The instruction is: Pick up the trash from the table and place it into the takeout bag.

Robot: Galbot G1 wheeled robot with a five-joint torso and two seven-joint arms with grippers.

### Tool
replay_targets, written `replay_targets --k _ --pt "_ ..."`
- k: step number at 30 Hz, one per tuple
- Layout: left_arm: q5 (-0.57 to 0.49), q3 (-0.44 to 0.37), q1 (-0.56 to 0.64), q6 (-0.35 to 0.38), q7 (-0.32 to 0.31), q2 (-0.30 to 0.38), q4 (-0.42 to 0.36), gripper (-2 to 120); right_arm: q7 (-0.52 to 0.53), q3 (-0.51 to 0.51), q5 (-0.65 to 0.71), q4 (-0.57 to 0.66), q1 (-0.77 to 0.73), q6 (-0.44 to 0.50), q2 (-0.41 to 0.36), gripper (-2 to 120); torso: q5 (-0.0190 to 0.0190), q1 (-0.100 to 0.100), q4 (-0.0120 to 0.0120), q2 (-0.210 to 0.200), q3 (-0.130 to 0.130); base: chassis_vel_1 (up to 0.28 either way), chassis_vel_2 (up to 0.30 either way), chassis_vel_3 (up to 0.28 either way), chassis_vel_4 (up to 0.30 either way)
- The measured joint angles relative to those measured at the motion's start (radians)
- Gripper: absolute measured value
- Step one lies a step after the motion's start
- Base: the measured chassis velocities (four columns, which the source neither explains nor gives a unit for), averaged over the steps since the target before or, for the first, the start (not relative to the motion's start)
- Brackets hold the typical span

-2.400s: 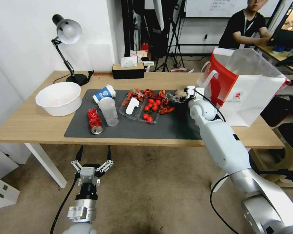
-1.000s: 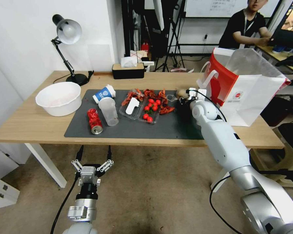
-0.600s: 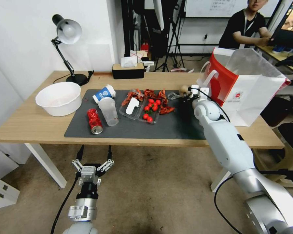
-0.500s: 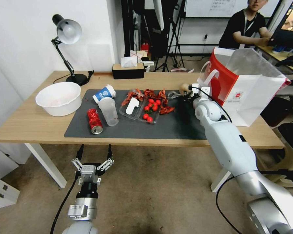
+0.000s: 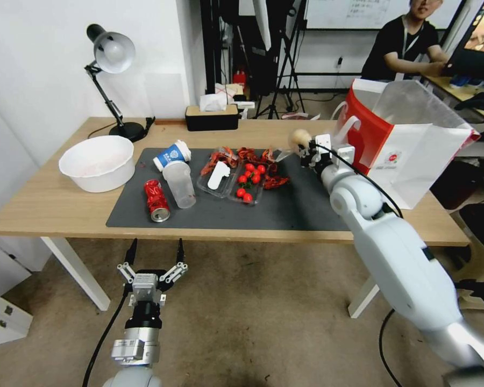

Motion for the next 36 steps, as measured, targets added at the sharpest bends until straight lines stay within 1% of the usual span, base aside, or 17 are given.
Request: replay_targets --k 2,3,4,6,7,10,12,15,16,17,20,25,27,29,30,34,36 --pt "0.000 0.000 0.000 0.000 0.000 0.000 0.000 100 0.000 0.001 0.000 0.006 -0.003 0.000 -0.003 7 0.0000 0.000 0.0000 0.000 0.000 0.000 0.000 0.000 0.000" --pt "0.000 -0.002 -0.002 0.000 -0.002 0.003 0.001 100 0.000 0.010 -0.001 0.035 -0.018 0.006 -0.015 7 0.0000 0.000 -0.0001 0.000 0.000 0.000 0.000 0.000 0.000" --pt "0.000 -0.005 -0.004 -0.001 -0.009 0.006 0.001 100 -0.004 0.039 -0.019 0.094 -0.043 0.038 -0.040 7 0.0001 0.000 0.0001 0.000 0.000 0.000 0.000 0.000 0.000" --pt "0.000 -0.005 -0.004 -0.001 -0.011 0.006 0.000 100 -0.006 0.050 -0.025 0.109 -0.048 0.049 -0.047 7 -0.0002 0.000 0.0001 0.000 0.000 0.000 0.000 0.000 0.000" --pt "-0.001 -0.004 -0.004 -0.001 -0.013 0.004 -0.001 100 -0.006 0.075 -0.034 0.146 -0.055 0.084 -0.064 7 0.0000 0.000 -0.0001 0.000 0.000 0.000 0.000 0.000 0.000" --pt "-0.001 -0.003 -0.002 -0.001 -0.014 0.003 -0.003 100 -0.005 0.095 -0.037 0.168 -0.053 0.119 -0.075 7 -0.0001 0.000 0.0000 0.000 0.000 0.000 0.000 0.000 0.000" --pt "-0.001 -0.001 0.000 -0.001 -0.014 0.002 -0.006 100 0.021 0.124 -0.022 0.186 -0.028 0.157 -0.090 7 -0.0001 0.000 0.0002 0.000 0.000 0.000 0.000 0.000 0.000" --pt "-0.001 -0.001 0.002 0.000 -0.014 0.003 -0.010 100 0.045 0.155 -0.010 0.185 0.002 0.176 -0.099 6 0.0000 0.000 0.0002 0.000 0.000 0.000 0.000 0.000 0.000" --pt "-0.001 -0.001 0.002 0.000 -0.014 0.003 -0.011 100 0.053 0.176 0.003 0.179 0.016 0.178 -0.106 6 -0.0002 0.000 0.0002 0.000 0.000 0.000 0.000 0.000 0.000" --pt "-0.001 -0.001 0.002 0.000 -0.014 0.003 -0.011 100 0.053 0.176 0.003 0.179 0.016 0.178 -0.106 6 -0.0002 0.000 0.0002 0.000 0.000 0.000 0.000 0.000 0.000" --pt "0.000 -0.001 0.003 -0.001 -0.014 0.003 -0.011 100 0.077 0.218 0.075 0.133 0.066 0.177 -0.148 6 -0.0001 0.000 0.0001 0.000 0.000 0.000 0.000 0.000 0.000" --pt "0.000 -0.001 0.003 -0.001 -0.014 0.003 -0.012 100 0.091 0.240 0.102 0.090 0.100 0.177 -0.184 6 0.0000 0.000 0.0001 0.000 0.000 0.000 0.000 0.000 0.000" --pt "-0.003 0.003 0.002 -0.003 -0.014 0.002 -0.012 100 0.130 0.255 0.128 0.073 0.112 0.153 -0.206 6 0.0001 0.000 -0.0001 0.000 0.000 0.000 0.000 0.000 0.000" --pt "-0.005 0.005 0.002 -0.003 -0.014 0.001 -0.012 100 0.141 0.259 0.134 0.070 0.114 0.144 -0.209 6 0.0000 0.000 0.0000 0.000 0.000 0.000 0.000 0.000 0.000" --pt "-0.010 0.009 0.003 -0.002 -0.014 0.000 -0.013 100 0.171 0.265 0.149 0.064 0.117 0.120 -0.219 6 0.0000 0.000 -0.0001 0.000 0.000 0.000 0.000 0.000 0.000" --pt "-0.011 0.009 0.001 -0.002 -0.013 0.000 -0.014 100 0.200 0.266 0.153 0.044 0.120 0.100 -0.225 6 0.0000 0.000 0.0000 0.000 0.000 0.000 0.000 0.000 0.000" --pt "-0.012 0.007 0.001 -0.001 -0.013 0.001 -0.014 100 0.202 0.268 0.134 0.028 0.119 0.093 -0.224 14 -0.0001 0.000 0.0001 0.000 0.000 0.000 0.000 0.000 0.000"
